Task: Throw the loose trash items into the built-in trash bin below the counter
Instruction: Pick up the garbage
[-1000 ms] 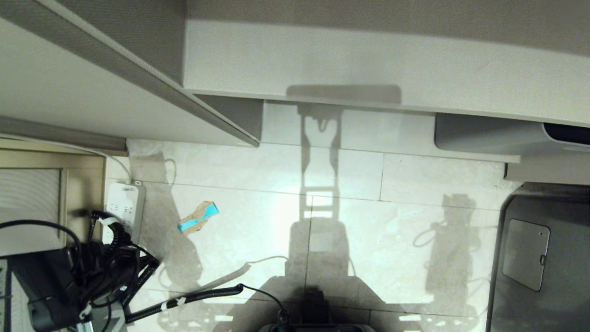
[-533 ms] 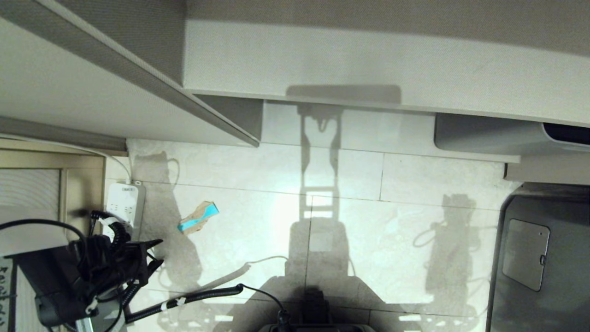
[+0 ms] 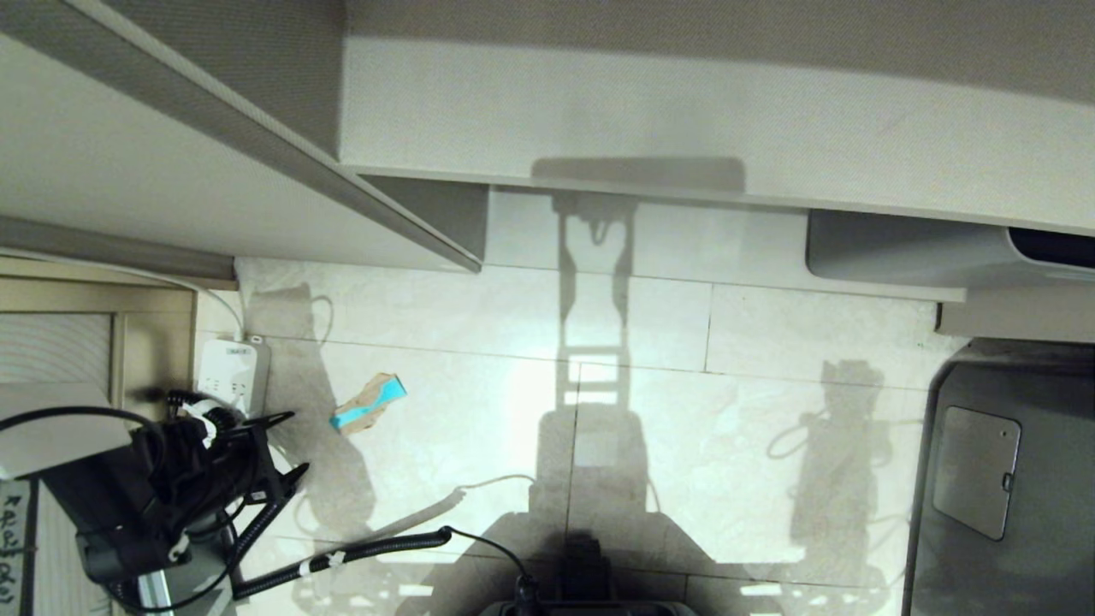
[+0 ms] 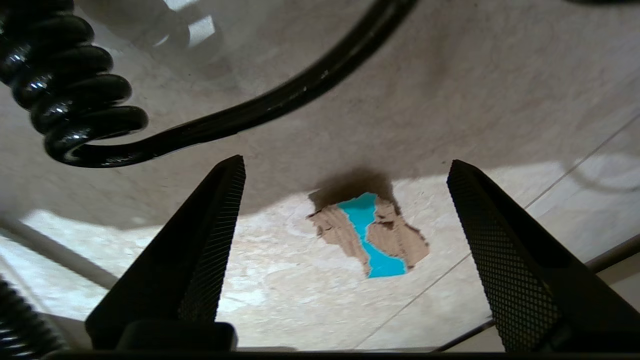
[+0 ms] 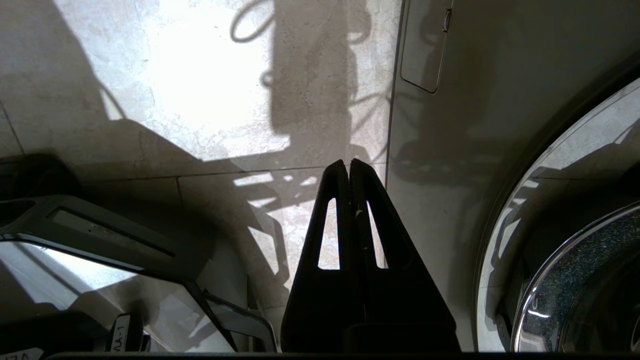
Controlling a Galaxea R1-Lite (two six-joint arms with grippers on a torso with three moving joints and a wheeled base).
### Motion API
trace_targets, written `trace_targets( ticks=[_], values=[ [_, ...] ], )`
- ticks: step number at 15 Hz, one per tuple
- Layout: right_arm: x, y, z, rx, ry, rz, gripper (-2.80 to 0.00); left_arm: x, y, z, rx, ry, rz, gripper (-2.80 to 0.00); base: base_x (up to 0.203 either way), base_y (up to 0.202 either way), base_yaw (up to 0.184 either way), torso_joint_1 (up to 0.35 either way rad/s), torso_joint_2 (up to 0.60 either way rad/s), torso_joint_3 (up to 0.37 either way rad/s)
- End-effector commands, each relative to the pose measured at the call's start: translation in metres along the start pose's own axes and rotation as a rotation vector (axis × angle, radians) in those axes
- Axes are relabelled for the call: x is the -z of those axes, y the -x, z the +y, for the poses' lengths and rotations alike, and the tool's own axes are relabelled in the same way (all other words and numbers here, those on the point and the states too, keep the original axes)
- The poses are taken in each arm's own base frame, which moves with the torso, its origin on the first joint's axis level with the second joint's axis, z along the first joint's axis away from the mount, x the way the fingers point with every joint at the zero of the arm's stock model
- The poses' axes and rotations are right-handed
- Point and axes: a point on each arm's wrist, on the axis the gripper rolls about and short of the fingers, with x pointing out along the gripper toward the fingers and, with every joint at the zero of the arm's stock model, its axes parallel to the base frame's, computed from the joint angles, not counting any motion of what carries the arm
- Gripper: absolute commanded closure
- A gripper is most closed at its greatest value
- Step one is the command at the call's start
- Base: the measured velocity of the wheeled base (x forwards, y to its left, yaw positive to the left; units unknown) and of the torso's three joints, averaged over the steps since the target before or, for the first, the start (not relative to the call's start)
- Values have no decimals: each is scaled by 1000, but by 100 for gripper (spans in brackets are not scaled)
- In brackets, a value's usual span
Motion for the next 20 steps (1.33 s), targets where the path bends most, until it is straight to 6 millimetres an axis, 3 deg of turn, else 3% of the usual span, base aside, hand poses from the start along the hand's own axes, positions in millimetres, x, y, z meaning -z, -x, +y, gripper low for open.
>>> trace_targets(
  ticks=[1,12,20],
  values=[
    [0,0,0,0,1,1,0,0,-4,1,4,60,7,-280,0,0,0,0,0,0],
    [0,0,0,0,1,0,0,28,-28,-10,36,135,78,-280,0,0,0,3,0,0],
    [0,0,0,0,1,0,0,37,-42,-20,78,153,84,-280,0,0,0,0,0,0]
  ],
)
